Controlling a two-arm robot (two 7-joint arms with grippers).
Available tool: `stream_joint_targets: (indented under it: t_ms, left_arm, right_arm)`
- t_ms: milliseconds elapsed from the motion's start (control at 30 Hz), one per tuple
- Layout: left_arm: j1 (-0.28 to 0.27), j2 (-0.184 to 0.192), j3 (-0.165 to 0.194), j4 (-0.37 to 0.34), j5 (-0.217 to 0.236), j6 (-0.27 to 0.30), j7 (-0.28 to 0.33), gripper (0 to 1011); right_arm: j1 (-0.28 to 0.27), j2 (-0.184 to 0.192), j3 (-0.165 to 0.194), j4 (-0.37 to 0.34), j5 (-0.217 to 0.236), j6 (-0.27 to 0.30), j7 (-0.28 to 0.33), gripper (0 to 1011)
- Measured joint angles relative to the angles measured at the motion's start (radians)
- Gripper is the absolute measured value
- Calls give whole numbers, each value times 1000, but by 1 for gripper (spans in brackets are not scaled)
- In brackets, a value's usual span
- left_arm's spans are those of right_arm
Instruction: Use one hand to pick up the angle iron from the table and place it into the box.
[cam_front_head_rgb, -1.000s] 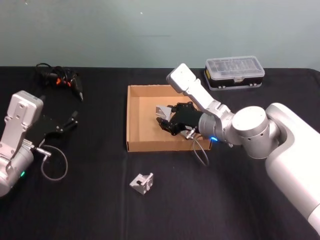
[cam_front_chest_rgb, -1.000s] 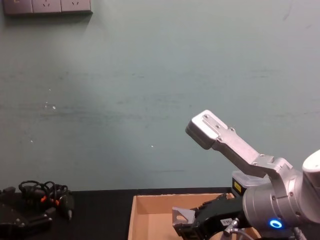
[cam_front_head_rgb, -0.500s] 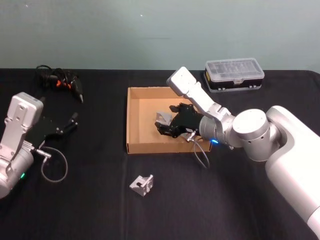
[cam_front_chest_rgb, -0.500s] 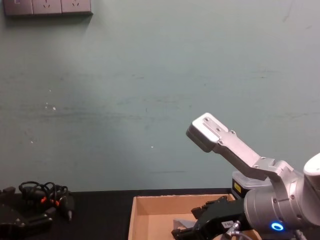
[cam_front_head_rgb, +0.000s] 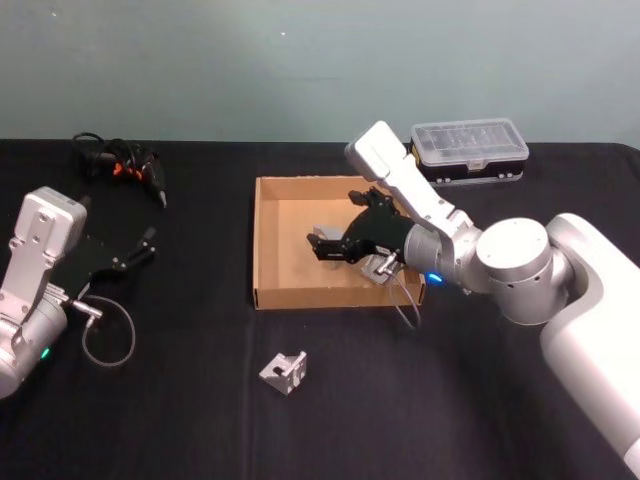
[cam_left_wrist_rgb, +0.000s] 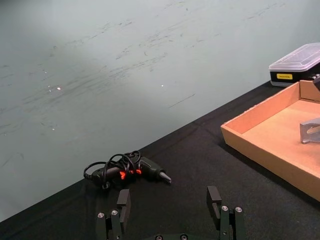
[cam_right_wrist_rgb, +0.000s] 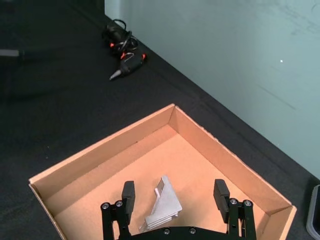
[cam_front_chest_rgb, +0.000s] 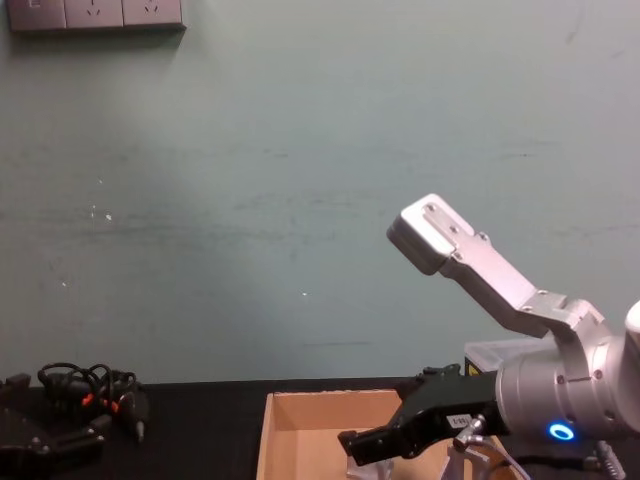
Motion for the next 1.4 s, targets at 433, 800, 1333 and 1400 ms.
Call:
stream_joint_targets:
  t_ms: [433,800,1333,1400]
  left_arm:
    - [0,0,0,0,0,0,0,1000]
    - [0,0,0,0,0,0,0,1000]
    - [0,0,0,0,0,0,0,1000]
    - [0,0,0,0,0,0,0,1000]
  right_arm:
    - [-124,82,57,-211,48,-4,7,1003]
    - [-258,190,114,-421,132,-10,42,1003]
    - [-418,341,150,-632,256,-5,101,1003]
    - [-434,353,143,-648,265,-2,104,1003]
